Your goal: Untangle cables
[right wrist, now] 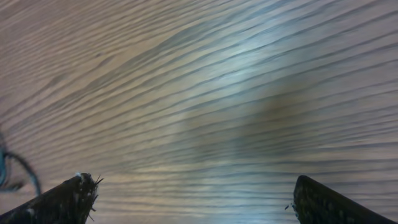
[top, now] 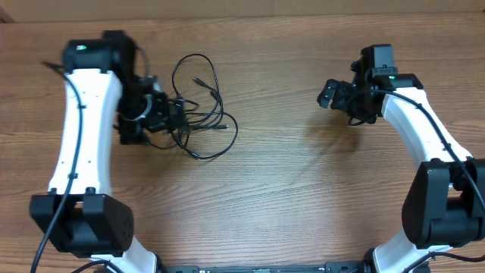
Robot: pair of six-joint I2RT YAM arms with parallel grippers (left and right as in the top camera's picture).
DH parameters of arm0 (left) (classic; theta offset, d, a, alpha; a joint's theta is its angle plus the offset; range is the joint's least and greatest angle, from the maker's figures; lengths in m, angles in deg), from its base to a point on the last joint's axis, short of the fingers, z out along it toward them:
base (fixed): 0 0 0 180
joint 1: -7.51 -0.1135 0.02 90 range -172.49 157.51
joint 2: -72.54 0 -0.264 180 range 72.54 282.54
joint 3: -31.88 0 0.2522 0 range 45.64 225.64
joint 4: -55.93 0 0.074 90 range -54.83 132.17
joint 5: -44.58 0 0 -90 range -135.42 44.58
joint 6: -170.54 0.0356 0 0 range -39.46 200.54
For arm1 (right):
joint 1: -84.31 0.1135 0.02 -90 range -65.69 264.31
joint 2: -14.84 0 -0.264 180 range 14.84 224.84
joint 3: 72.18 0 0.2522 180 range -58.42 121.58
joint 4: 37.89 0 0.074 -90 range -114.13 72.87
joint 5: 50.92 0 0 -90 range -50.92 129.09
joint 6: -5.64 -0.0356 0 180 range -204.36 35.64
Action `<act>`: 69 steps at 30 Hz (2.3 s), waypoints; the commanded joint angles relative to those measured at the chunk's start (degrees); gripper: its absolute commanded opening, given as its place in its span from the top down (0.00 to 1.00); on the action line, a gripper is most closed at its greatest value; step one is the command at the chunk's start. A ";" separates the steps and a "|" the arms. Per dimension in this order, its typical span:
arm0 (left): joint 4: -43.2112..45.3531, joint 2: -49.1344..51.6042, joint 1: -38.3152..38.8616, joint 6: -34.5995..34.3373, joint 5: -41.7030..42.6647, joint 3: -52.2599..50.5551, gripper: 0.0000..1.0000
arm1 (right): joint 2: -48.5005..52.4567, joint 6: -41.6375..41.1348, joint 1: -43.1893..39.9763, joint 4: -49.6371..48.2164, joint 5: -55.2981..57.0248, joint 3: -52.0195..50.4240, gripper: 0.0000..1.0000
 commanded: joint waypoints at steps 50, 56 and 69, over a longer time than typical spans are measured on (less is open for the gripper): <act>-0.20 14.05 13.73 0.61 53.02 -6.56 0.00 | -0.57 2.62 3.21 -0.90 -1.81 0.11 0.00; 1.38 14.08 6.67 0.55 65.83 -6.08 0.00 | -0.57 2.60 3.21 -0.42 -1.79 0.11 0.00; 31.30 14.05 -2.23 1.03 57.24 0.26 0.00 | -0.57 2.58 3.28 -0.85 -1.81 0.11 0.00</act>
